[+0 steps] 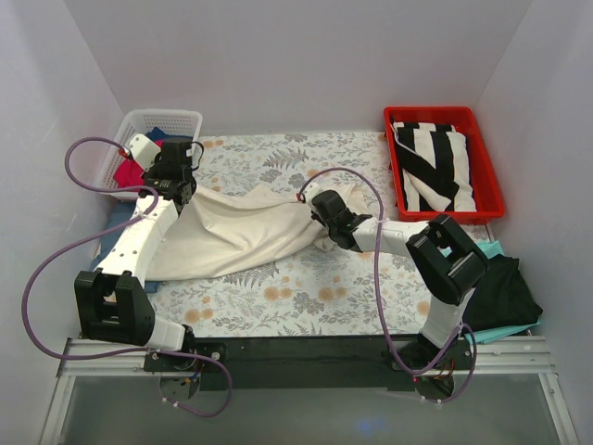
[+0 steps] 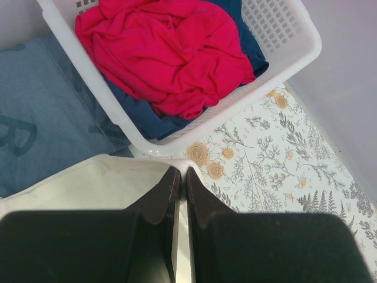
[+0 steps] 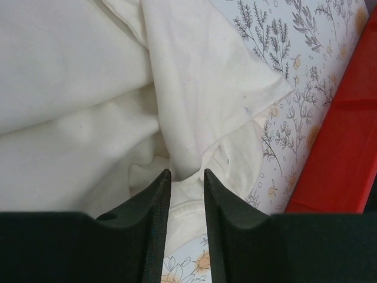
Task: Fold and stack the t-shirts
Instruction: Flatten the tshirt out
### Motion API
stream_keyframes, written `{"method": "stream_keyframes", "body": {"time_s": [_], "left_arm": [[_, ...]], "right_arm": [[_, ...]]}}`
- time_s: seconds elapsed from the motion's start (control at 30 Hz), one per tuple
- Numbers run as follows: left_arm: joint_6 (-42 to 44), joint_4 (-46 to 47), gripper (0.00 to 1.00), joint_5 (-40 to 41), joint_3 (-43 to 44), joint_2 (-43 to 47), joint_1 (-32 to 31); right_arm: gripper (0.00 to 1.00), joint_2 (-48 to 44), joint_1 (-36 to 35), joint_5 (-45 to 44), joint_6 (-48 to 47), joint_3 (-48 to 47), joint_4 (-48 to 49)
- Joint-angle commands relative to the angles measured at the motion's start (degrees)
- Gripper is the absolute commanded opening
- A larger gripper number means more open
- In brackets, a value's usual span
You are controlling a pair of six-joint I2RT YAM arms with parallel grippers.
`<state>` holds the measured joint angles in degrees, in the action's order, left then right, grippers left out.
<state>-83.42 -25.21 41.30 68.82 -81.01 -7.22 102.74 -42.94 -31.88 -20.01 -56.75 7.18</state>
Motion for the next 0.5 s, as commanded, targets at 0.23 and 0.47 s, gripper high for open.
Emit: {"method": "stream_keyframes", "body": {"time_s": [0.23, 0.47], "left_arm": [[-0.2, 0.4, 0.00, 0.5, -0.5, 1.9, 0.5], [-0.2, 0.5, 0.00, 0.4, -0.7, 1.8, 0.5]], "right_arm": [[0.35, 5.5, 0.1, -2.5, -1.3, -4.0, 2.7], [0.36, 5.5, 0.2, -1.6, -0.3, -3.5, 2.9]]}}
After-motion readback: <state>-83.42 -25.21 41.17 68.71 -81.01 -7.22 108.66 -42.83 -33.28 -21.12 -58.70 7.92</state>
